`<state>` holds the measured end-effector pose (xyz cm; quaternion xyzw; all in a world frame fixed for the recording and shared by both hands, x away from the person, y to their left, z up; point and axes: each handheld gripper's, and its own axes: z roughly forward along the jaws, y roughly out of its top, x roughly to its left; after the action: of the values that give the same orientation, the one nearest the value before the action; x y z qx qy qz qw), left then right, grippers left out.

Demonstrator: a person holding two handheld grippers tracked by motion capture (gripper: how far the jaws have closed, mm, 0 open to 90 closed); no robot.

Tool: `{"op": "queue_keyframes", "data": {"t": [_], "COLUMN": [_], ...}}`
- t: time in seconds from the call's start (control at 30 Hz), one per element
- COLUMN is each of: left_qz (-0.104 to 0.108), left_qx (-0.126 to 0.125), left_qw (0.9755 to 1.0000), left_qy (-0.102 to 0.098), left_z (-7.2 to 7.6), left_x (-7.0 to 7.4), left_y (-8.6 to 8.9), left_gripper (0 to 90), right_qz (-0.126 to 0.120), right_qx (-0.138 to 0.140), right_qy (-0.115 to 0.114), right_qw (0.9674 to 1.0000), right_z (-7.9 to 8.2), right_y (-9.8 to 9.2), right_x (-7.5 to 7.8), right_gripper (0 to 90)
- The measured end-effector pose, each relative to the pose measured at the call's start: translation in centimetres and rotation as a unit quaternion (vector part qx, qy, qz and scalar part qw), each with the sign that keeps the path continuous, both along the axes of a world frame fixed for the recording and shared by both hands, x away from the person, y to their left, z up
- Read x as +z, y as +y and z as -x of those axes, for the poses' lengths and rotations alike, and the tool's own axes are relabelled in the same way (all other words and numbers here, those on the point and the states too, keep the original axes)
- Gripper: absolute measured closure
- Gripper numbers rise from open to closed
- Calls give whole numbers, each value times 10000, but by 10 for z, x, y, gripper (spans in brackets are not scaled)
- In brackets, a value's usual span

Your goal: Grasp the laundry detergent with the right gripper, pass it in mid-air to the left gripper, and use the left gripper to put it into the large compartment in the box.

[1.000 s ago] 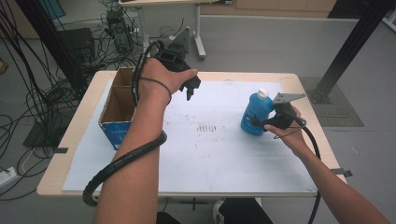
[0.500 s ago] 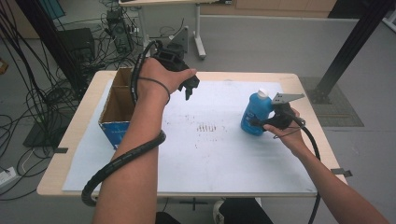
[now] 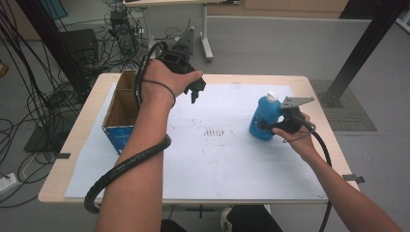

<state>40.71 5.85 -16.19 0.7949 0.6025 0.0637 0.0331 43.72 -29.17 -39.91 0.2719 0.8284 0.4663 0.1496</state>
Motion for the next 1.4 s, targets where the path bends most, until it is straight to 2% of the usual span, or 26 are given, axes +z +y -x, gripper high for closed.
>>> {"op": "queue_keyframes", "data": {"t": [0.67, 0.77, 1.4], "left_qz": [-7, -7, -24], "left_qx": [27, 21, 36], "left_qw": [10000, 10000, 10000], "left_qy": [25, 29, 27], "left_z": [-1, -2, -1], "left_x": [-4, -4, -3], "left_y": [1, 1, 4], "left_gripper": [62, 62, 62], "right_qz": [50, 89, 19], "right_qx": [32, 121, 111], "right_qy": [-106, -139, -92], "right_qw": [9999, 9998, 9999], "right_z": [-3, -2, -3], "right_y": [0, 2, 1], "right_x": [-2, -2, -3], "right_gripper": [349, 398, 417]}}
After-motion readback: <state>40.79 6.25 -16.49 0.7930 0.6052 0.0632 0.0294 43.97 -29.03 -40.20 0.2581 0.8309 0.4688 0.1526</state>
